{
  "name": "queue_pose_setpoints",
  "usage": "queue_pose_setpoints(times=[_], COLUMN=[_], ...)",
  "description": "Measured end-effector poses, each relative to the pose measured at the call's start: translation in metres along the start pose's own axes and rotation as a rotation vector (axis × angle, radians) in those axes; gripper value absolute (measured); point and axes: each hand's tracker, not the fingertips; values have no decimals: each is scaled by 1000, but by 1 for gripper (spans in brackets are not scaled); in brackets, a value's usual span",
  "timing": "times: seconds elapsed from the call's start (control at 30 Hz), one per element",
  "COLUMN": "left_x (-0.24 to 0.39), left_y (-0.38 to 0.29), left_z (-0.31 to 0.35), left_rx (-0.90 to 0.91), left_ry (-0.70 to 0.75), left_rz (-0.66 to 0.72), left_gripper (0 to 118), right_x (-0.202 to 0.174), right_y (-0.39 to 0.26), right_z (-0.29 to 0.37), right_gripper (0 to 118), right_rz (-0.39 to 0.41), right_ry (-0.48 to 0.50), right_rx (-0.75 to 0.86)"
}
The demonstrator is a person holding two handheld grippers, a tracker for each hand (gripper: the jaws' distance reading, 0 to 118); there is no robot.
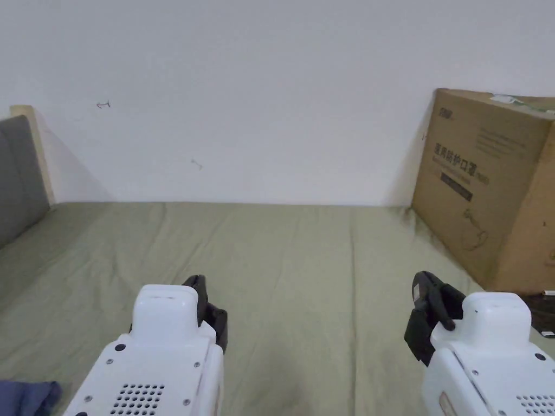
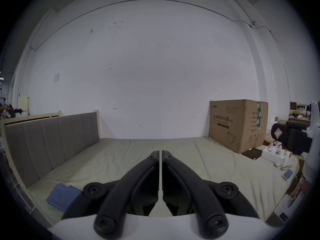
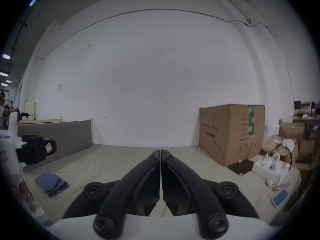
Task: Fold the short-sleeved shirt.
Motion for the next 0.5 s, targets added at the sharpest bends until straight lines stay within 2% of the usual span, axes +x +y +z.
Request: queue_pose_setpoints(times=[0.07, 0.13, 0.27, 0.3, 0.33, 0.37, 0.4, 0.43, 0.5], left_x=[5, 9, 10, 9, 8, 8, 8, 8, 7], left_y=[-2, -4, 8, 11, 13, 15, 15, 14, 15], left_z=[4, 7, 8, 7, 7, 5, 5, 6, 8], left_rx=[-6, -8, -1, 5, 8, 7, 5, 15, 45], left_ry=[-19, -15, -48, -54, -64, -66, -64, -62, -63], left_rz=[-2, -23, -13, -10, -3, 4, 11, 18, 31], left_gripper=[3, 3, 5, 16, 37, 74, 98, 109, 110], right_x=[2, 3, 5, 5, 5, 5, 6, 5, 3], right_y=[-5, -9, -3, 0, 1, 2, 3, 6, 9], right_z=[-6, -6, -8, -6, -4, -3, 0, 3, 3], right_gripper=[0, 0, 2, 13, 39, 81, 99, 103, 103], right_rz=[-49, -51, -37, -24, -22, -26, -32, -36, -17], right_ry=[-3, -35, -33, -55, -72, -79, -86, -86, -85], right_rx=[-47, -55, -88, -88, -77, -71, -57, -41, -45])
